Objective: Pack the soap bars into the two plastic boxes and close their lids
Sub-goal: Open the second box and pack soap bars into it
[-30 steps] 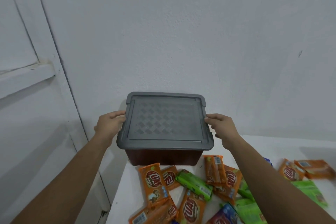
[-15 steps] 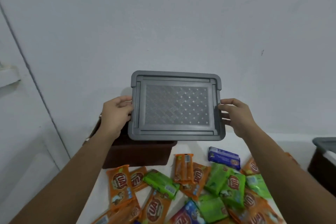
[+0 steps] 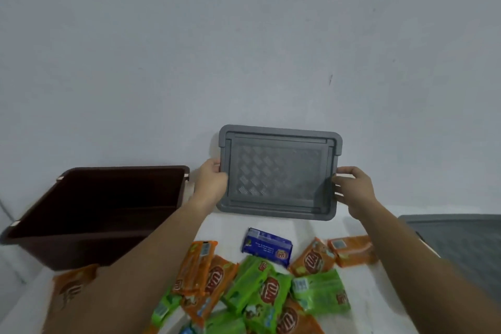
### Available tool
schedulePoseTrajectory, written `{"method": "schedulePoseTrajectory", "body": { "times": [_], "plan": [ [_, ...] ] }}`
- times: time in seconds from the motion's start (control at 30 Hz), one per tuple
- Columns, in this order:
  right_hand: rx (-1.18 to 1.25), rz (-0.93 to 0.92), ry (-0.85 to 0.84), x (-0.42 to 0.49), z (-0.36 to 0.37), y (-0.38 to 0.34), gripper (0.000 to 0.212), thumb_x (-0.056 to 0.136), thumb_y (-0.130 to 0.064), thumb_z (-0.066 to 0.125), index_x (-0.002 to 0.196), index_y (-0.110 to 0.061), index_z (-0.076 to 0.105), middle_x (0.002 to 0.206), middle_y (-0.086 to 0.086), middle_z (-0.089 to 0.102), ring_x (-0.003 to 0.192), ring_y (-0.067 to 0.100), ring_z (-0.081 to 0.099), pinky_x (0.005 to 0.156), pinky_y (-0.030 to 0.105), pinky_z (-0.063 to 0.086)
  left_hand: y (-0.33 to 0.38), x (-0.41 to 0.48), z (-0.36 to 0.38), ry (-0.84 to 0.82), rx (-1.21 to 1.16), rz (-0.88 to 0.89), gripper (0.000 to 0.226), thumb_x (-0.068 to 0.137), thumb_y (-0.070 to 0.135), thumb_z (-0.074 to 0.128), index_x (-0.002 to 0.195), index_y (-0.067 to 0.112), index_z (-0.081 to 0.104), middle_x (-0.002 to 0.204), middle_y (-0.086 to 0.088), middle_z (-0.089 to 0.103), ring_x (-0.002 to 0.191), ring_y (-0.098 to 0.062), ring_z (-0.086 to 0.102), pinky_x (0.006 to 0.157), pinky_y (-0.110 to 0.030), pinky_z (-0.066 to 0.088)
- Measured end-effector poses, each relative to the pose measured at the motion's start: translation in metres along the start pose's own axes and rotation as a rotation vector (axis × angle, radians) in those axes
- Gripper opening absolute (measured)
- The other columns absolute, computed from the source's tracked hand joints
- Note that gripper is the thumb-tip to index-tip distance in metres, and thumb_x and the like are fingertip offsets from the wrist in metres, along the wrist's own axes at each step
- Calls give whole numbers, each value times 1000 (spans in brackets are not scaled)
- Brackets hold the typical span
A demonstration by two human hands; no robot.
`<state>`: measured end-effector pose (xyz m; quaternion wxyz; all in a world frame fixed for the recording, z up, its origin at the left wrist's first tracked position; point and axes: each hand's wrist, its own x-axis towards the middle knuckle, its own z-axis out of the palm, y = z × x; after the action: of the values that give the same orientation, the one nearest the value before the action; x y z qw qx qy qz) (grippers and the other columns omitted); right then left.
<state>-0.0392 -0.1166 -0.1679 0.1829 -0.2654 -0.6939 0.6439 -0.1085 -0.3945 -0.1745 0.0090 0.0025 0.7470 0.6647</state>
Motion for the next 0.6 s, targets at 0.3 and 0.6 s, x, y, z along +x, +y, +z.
{"method": "schedulePoseTrajectory", "body": {
  "times": [0.3,0.6],
  "plan": [
    [-32,2,-51,34,21,39,13,91,2,51,96,-9,55,88,11,60,85,33,59,80,51,53,-50,18,22,74,37,9,56,82,-18,46,119,22,54,115,-4,64,101,-21,63,83,-45,58],
    [-43,-3,-47,53,31,52,14,92,-2,54,98,-14,57,91,10,62,84,29,59,88,54,53,-66,31,18,18,29,-26,75,85,-13,51,149,20,29,149,-6,40,132,-22,45,96,-40,52]
  ]
}}
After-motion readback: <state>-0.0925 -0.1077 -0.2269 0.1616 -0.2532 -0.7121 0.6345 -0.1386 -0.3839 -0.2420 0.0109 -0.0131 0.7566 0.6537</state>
